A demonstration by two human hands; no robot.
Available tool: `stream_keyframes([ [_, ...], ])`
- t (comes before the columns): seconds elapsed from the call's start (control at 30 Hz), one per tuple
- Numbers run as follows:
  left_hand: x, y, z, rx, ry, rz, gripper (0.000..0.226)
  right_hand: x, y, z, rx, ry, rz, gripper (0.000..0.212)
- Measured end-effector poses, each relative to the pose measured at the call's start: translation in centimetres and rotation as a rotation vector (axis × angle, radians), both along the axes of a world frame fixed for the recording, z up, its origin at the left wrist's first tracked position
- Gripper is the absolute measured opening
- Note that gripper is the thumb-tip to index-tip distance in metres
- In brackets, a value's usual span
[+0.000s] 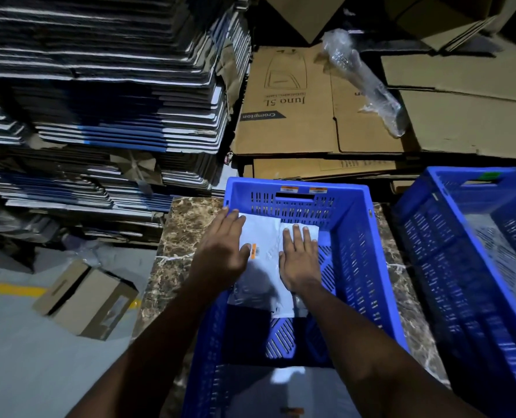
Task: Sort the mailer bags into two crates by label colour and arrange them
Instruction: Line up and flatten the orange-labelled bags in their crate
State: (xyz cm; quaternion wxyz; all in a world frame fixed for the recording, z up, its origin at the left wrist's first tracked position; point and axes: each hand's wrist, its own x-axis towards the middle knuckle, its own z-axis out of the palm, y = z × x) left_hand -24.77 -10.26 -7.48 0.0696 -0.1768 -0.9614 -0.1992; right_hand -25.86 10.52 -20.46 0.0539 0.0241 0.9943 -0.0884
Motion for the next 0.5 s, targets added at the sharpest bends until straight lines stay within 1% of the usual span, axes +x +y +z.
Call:
stream_keyframes([
  [0.17,0.0,0.0,0.4,-0.112,0.016,-0.023,0.061,-0.1,0.2,0.2,-0.006,-0.002,0.014,0.063],
  [0.27,-0.2,0.3,0.7,-0.170,-0.028,0.013,0.063,0.3,0.4,1.1,-0.029,0.006,0.026,0.063],
  [0.43,0.0,0.4,1.0,-0.260,-0.035,0.002,0.063,1.7,0.2,5.0,-0.121,0.066,0.043,0.061],
  [0.5,0.1,0.4,1.3,-0.266,-0.059,0.012,0.063,3.0,0.1,6.7,-0.149,0.100,0.047,0.060],
])
